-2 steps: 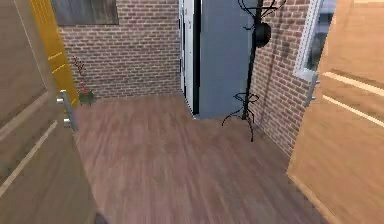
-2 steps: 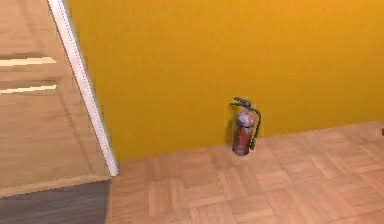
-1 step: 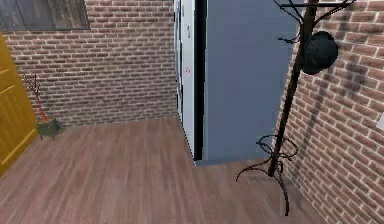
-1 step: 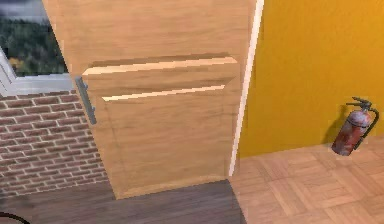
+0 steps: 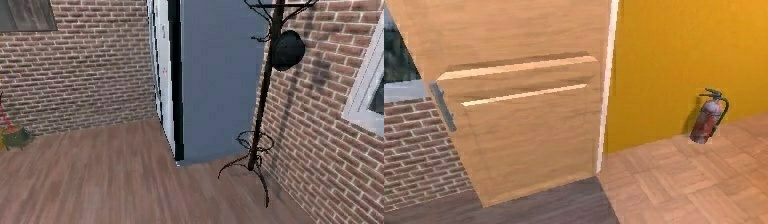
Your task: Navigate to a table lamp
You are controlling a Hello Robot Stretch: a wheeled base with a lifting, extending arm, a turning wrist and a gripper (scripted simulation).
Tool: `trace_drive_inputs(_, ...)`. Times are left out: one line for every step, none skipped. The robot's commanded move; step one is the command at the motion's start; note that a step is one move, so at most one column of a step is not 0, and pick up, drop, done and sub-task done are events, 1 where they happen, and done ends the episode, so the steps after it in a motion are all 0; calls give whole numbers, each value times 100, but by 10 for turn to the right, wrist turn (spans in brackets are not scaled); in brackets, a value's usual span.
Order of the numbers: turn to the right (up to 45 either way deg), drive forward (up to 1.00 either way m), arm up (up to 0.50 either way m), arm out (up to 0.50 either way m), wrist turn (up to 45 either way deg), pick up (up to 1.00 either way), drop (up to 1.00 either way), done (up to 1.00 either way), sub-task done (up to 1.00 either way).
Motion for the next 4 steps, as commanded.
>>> trace_drive_inputs(0,55,0,0,0,0,0,0,0)
trace_drive_inputs(-450,0,0,0,0,0,0,0,0)
trace_drive_inputs(-390,0,0,0,0,0,0,0,0)
trace_drive_inputs(0,100,0,0,0,0,0,0,0)
